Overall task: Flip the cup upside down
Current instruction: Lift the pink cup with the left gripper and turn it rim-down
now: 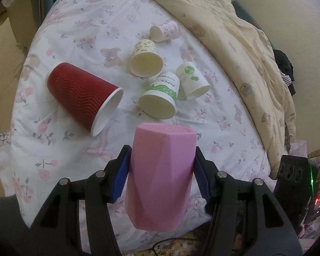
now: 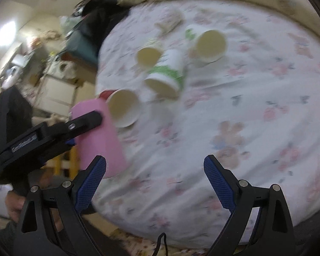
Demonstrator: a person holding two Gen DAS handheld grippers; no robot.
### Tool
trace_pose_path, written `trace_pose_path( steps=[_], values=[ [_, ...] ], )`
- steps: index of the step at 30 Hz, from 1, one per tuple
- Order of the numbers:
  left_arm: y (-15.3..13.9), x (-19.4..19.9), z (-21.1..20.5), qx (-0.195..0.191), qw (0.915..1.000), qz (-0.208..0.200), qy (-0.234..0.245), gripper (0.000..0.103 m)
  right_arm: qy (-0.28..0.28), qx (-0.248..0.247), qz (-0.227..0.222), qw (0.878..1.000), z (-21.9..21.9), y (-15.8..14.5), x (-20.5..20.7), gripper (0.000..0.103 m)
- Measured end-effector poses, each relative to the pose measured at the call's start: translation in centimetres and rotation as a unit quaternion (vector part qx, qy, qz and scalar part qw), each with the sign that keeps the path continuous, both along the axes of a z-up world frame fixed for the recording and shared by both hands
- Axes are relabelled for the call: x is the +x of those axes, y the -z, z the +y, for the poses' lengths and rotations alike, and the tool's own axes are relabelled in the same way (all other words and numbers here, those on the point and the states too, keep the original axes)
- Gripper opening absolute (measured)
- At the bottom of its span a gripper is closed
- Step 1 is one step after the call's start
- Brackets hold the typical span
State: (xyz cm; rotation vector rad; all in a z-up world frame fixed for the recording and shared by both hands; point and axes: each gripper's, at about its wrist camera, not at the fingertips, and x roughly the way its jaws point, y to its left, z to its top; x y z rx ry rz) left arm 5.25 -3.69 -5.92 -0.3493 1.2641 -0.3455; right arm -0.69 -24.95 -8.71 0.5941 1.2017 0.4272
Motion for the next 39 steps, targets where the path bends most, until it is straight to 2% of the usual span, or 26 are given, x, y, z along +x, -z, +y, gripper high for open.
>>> trace_pose_path(
  steps=[6, 12, 20, 22, 31, 33, 35, 39],
  values=[
    [0.1, -0.3, -0.4, -0.005, 0.9999, 0.004, 0.012, 0.052, -0.052, 0.023, -0.012, 0.998, 2.2, -0.5, -0.3, 0.095],
    [-0.3, -0.6, -0.9, 0.005, 0.9997, -0.005, 0.022, 0.052, -0.080, 0.003, -0.011, 0.997, 3.4, -0.3, -0.5, 0.095],
    [-0.5, -0.6, -0.8, 0.006, 0.9997, -0.003, 0.025, 0.052, -0.073, -0.009, 0.004, 0.997, 2.9, 0.4, -0.2, 0.095],
    [-0.6, -0.6, -0.9, -0.012, 0.9994, 0.005, 0.031, 0.052, -0.072, -0.022, 0.003, 0.997, 2.9, 0.5, -0.2, 0.095],
    [-2.2, -1.5, -2.2, 0.033, 0.9972, -0.033, 0.058, 0.052, -0.037, -0.082, 0.017, 0.996, 1.9, 1.4, 0.2, 0.095],
    [-2.2, -1.3, -2.0, 0.047, 0.9970, -0.037, 0.050, 0.052, -0.027, -0.054, 0.029, 0.998, 1.2, 1.6, 0.2, 0.095],
    [-2.0, -0.8, -1.7, 0.061, 0.9967, -0.034, 0.041, 0.052, -0.005, -0.051, 0.015, 0.999, 0.2, 1.0, 0.2, 0.095],
    [-1.1, 0.2, -1.8, 0.104, 0.9939, -0.033, 0.019, 0.052, 0.073, -0.100, -0.023, 0.992, -2.6, -0.9, -0.1, 0.095]
  ],
)
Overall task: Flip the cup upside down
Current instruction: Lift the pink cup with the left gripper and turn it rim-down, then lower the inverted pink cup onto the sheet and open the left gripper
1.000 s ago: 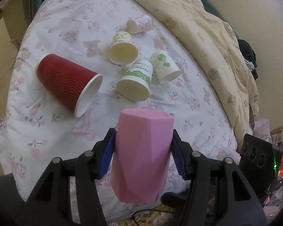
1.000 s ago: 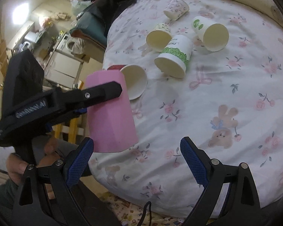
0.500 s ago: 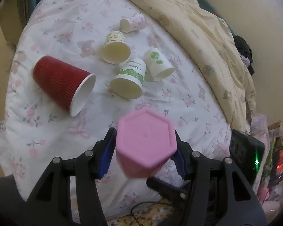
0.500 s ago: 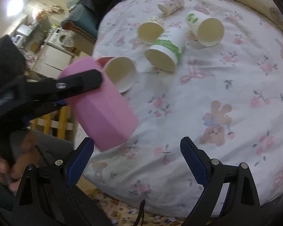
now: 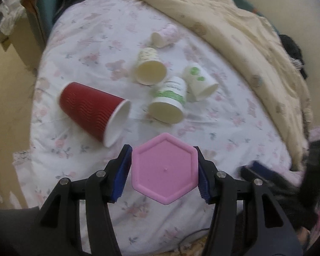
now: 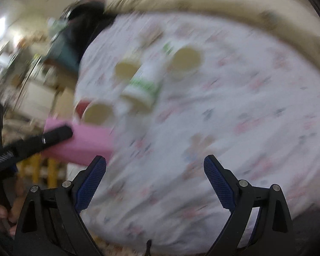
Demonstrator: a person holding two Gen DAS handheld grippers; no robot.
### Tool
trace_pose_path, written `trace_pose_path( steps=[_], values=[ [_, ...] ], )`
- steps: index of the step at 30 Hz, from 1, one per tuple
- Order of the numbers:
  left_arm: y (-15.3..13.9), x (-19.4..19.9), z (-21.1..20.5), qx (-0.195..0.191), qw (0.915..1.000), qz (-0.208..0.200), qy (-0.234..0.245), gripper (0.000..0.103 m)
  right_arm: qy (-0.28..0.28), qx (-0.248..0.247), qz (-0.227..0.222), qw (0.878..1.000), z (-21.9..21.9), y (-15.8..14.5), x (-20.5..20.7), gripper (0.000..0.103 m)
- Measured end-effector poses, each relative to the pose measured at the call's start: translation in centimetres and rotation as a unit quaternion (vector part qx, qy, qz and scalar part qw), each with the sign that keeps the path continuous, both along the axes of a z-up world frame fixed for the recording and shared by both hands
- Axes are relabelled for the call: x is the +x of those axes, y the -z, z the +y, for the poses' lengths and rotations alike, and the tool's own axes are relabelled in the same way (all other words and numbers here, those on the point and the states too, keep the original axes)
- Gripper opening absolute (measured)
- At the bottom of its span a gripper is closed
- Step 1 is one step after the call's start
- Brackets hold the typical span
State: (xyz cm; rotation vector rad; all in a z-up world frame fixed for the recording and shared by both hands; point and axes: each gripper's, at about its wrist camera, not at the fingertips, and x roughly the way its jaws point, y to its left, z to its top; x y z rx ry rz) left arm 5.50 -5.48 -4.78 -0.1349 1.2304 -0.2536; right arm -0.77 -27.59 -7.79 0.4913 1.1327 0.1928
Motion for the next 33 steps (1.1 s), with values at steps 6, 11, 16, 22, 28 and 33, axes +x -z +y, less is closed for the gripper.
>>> trace_pose_path(
  steps=[6, 11, 16, 22, 28, 33],
  values=[
    [2.6, 1.4, -2.5, 0.045, 0.9989, -0.007, -0.007, 0.052, 0.069, 0.001, -0.015, 0.997, -3.4, -1.1, -0.8, 0.102],
    [4.8, 2.5, -4.0, 0.068, 0.9975, 0.007, -0.021, 0.052, 0.083, 0.032, -0.009, 0.996, -5.1, -0.9, -1.5, 0.102],
    [5.9, 3.1, -5.0, 0.091, 0.9955, -0.004, -0.026, 0.052, 0.099, 0.059, -0.002, 0.993, -5.8, -0.7, -1.7, 0.102],
    [7.4, 3.3, -5.3, 0.097, 0.9949, -0.001, -0.028, 0.052, 0.090, 0.054, -0.010, 0.994, -5.5, -1.2, -1.5, 0.102],
    [7.5, 3.2, -5.3, 0.095, 0.9949, 0.000, -0.034, 0.053, 0.091, 0.056, 0.002, 0.994, -5.5, -0.7, -1.3, 0.102],
    [7.6, 3.4, -5.2, 0.091, 0.9955, 0.013, -0.027, 0.058, 0.077, 0.047, -0.005, 0.996, -4.8, -1.0, -1.3, 0.102]
  ],
)
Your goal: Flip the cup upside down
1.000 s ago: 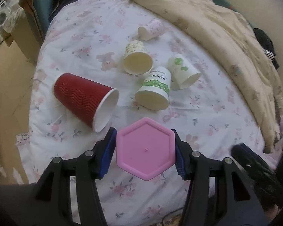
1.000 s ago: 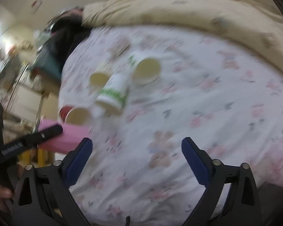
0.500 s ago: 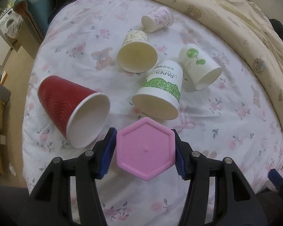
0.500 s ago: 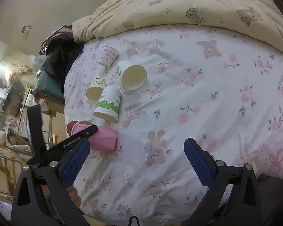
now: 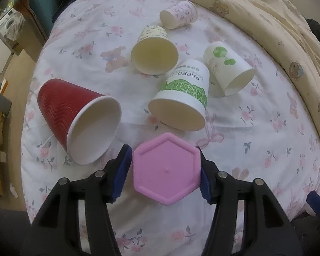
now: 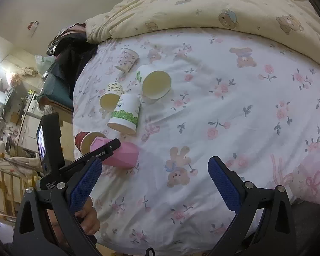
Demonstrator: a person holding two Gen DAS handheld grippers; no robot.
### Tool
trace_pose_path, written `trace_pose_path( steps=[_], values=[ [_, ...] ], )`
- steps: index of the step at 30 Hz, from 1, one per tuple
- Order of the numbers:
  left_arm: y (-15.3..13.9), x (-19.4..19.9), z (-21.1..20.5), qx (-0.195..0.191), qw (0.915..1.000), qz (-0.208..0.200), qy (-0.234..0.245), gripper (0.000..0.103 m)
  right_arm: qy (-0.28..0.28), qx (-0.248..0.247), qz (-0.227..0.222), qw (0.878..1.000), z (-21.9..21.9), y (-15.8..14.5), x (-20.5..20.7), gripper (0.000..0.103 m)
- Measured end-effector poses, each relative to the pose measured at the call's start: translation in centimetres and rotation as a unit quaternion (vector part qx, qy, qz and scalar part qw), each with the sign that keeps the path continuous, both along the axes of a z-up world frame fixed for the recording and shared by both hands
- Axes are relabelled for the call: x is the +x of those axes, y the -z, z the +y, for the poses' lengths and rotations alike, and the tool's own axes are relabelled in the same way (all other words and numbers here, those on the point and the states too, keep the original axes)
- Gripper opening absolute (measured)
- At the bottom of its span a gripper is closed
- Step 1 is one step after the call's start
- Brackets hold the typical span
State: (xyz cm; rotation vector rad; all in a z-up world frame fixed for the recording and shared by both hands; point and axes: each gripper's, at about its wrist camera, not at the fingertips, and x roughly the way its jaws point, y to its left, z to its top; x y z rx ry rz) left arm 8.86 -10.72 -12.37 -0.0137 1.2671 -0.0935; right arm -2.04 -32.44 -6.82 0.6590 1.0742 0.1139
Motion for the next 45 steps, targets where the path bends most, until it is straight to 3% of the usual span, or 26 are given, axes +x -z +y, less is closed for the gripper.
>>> trace_pose_path(
  steps=[2, 3, 8, 14, 16, 19, 22, 24, 30, 33, 45],
  values=[
    [0.0, 0.0, 0.2, -0.018, 0.9998, 0.005, -0.003, 0.082, -0.002, 0.000, 0.000, 1.000, 0.1, 0.0, 0.1, 0.102],
    [-0.2, -0.2, 0.4, -0.020, 0.9998, 0.002, -0.008, 0.086, -0.003, 0.000, 0.000, 1.000, 0.2, 0.0, 0.1, 0.102],
    [-2.0, -1.2, -0.2, -0.012, 0.9992, -0.036, 0.011, 0.087, -0.009, -0.002, 0.000, 1.000, 0.3, 0.0, 0.1, 0.102],
    [-6.9, -3.7, 1.0, -0.017, 0.9940, -0.107, 0.016, 0.087, -0.002, -0.001, -0.012, 1.000, -0.1, -0.4, -0.2, 0.102],
    [-8.6, -4.8, 2.1, -0.025, 0.9912, -0.129, 0.012, 0.087, -0.007, 0.017, -0.030, 0.999, 0.0, -1.0, -0.3, 0.102],
    [-11.5, -7.1, 4.1, -0.031, 0.9845, -0.173, 0.009, 0.087, -0.029, 0.000, -0.069, 0.997, 1.1, -2.6, -0.7, 0.102],
    [-13.0, -8.7, 5.8, -0.019, 0.9816, -0.190, 0.004, 0.099, -0.035, -0.026, -0.090, 0.995, 1.8, -3.7, -1.2, 0.102],
    [-13.5, -9.9, 7.0, -0.021, 0.9798, -0.199, -0.003, 0.099, -0.041, -0.040, -0.105, 0.993, 2.4, -4.4, -1.7, 0.102],
    [-12.9, -13.1, 10.2, -0.004, 0.9748, -0.222, -0.019, 0.103, -0.062, -0.110, -0.157, 0.980, 4.9, -7.2, -4.5, 0.102],
    [-12.6, -14.1, 11.5, -0.016, 0.9758, -0.215, -0.038, 0.103, -0.065, -0.114, -0.180, 0.975, 6.1, -7.7, -6.4, 0.102],
    [-11.1, -17.4, 11.1, -0.007, 0.9723, -0.232, -0.027, 0.103, -0.083, -0.199, -0.180, 0.960, 9.6, -5.8, -8.4, 0.102]
  ],
)
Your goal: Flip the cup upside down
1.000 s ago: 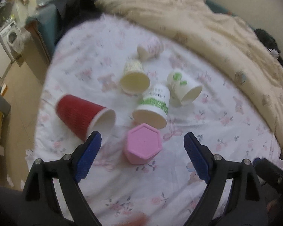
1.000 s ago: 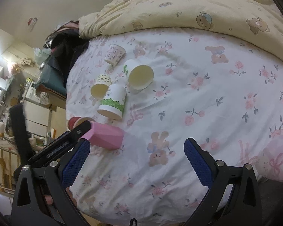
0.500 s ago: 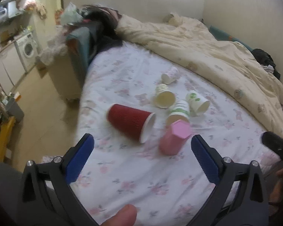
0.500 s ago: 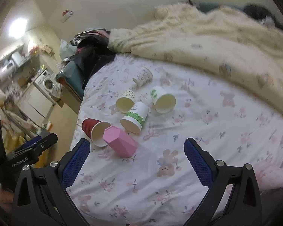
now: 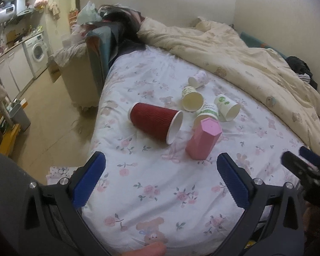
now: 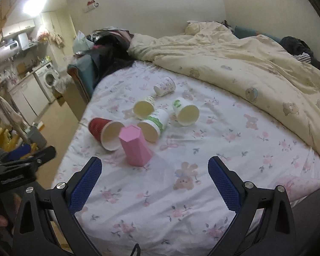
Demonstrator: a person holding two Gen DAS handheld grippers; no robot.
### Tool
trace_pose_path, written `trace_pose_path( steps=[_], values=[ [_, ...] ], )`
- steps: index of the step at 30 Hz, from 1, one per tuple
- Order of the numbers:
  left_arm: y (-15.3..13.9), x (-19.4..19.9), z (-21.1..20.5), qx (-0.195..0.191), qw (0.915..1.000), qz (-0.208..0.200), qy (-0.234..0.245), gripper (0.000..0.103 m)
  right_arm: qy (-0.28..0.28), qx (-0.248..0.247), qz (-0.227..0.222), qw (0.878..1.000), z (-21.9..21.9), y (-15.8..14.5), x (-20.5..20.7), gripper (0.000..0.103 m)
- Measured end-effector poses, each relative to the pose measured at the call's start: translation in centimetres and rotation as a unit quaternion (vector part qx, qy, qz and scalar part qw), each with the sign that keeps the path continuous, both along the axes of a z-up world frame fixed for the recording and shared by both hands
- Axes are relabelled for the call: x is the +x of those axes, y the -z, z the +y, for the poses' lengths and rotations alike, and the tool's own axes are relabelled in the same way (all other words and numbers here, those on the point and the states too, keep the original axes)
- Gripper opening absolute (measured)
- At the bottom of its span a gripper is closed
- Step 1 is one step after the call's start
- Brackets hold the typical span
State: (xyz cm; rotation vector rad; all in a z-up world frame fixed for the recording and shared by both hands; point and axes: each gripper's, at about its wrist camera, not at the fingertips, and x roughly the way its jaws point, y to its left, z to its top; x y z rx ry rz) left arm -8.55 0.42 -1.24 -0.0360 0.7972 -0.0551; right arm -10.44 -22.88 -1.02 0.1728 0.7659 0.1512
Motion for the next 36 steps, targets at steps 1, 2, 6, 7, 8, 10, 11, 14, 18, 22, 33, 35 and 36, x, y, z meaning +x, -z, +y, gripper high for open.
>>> trace_pose_path(
  steps=[1, 2, 6, 7, 8, 10, 11, 14, 18, 22, 33, 35, 36],
  values=[
    [0.0, -0.1, -0.1, -0.001, 1.0000, -0.004, 0.002, 0.103, 0.007, 0.008, 0.005, 1.000, -0.2, 0.4, 0.2, 0.102],
    [-0.1, -0.1, -0.1, -0.002, 1.0000, -0.007, 0.003, 0.103, 0.014, 0.014, 0.009, 1.000, -0.4, 0.7, 0.4, 0.102],
    [-0.1, -0.2, -0.3, 0.000, 0.9998, -0.017, 0.008, 0.103, 0.016, 0.010, 0.006, 1.000, -0.3, 1.3, 1.1, 0.102],
    [-0.1, -0.1, -0.4, -0.001, 0.9998, -0.016, 0.008, 0.103, 0.013, 0.003, 0.001, 1.000, 0.0, 1.3, 1.1, 0.102],
    [0.0, 0.0, -0.4, -0.001, 0.9999, -0.014, 0.007, 0.103, 0.009, -0.005, -0.003, 1.000, 0.4, 1.2, 1.0, 0.102],
    [0.2, 0.1, -0.3, -0.002, 0.9999, -0.008, 0.006, 0.103, 0.003, -0.014, -0.010, 1.000, 0.8, 1.0, 0.8, 0.102],
    [0.1, 0.1, -0.3, -0.003, 0.9999, -0.007, 0.006, 0.103, -0.001, -0.016, -0.013, 1.000, 1.1, 1.0, 0.7, 0.102],
    [0.1, 0.1, -0.3, -0.005, 0.9999, -0.007, 0.007, 0.103, -0.007, -0.022, -0.018, 1.000, 1.4, 0.8, 0.5, 0.102],
    [0.1, 0.1, -0.4, -0.003, 1.0000, -0.006, 0.007, 0.103, -0.004, -0.020, -0.016, 1.000, 1.4, 0.9, 0.6, 0.102],
    [0.2, 0.2, -0.4, -0.001, 1.0000, -0.006, 0.006, 0.103, -0.003, -0.019, -0.014, 1.000, 1.5, 0.9, 0.7, 0.102],
    [0.3, 0.1, -0.8, -0.001, 1.0000, -0.003, 0.008, 0.103, 0.001, -0.016, -0.013, 1.000, 1.2, 0.9, 0.9, 0.102],
    [0.3, 0.1, -0.8, -0.001, 1.0000, -0.004, 0.007, 0.103, 0.001, -0.015, -0.013, 1.000, 1.1, 0.9, 1.0, 0.102],
    [0.3, 0.1, -0.8, -0.001, 1.0000, -0.004, 0.007, 0.103, 0.001, -0.016, -0.014, 1.000, 1.2, 0.9, 0.9, 0.102]
  ],
)
